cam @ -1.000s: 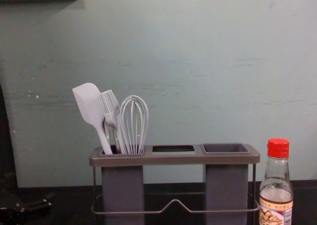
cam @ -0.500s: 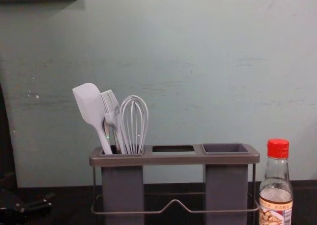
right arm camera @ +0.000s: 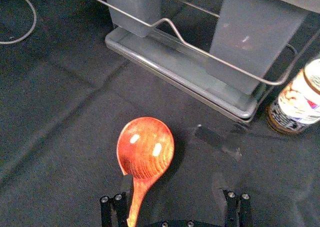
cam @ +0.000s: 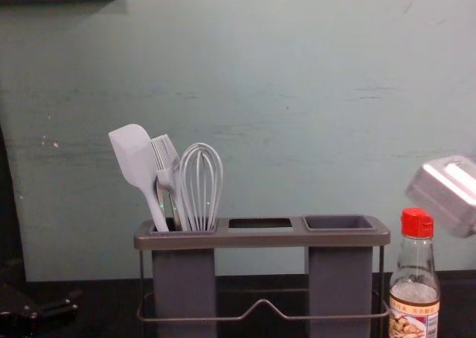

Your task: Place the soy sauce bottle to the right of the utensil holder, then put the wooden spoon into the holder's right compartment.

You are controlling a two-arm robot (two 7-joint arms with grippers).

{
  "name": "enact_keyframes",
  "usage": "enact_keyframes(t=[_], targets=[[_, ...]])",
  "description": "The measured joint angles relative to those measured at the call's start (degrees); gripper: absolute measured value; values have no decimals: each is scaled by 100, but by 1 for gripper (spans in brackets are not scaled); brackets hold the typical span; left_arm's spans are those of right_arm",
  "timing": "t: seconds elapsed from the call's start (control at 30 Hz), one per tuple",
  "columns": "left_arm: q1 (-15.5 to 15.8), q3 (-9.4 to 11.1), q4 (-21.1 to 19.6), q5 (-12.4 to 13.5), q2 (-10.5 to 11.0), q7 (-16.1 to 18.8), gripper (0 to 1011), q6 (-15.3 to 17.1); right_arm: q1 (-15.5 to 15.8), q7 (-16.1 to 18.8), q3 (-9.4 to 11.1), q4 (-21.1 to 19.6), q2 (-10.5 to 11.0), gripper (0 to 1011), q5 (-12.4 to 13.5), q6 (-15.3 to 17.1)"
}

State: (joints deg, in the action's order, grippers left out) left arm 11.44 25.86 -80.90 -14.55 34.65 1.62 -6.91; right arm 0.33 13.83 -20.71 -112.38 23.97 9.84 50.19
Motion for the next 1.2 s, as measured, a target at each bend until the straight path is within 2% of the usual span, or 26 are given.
enact_keyframes(t=[0.37, 0.6, 0.8, 1.2], targets=[[-1, 0, 0, 0, 0, 0, 1005, 0, -370, -66, -300, 350, -481, 1003, -247, 274], [0, 0, 0, 0, 0, 0, 1005, 0, -540, -152, -408, 627, -787, 1003, -395, 428], [0, 0, 0, 0, 0, 0, 1005, 0, -604, -155, -428, 760, -939, 1002, -476, 452], [0, 0, 0, 0, 0, 0, 1005, 0, -689, -98, -434, 946, -1090, 1003, -623, 446]])
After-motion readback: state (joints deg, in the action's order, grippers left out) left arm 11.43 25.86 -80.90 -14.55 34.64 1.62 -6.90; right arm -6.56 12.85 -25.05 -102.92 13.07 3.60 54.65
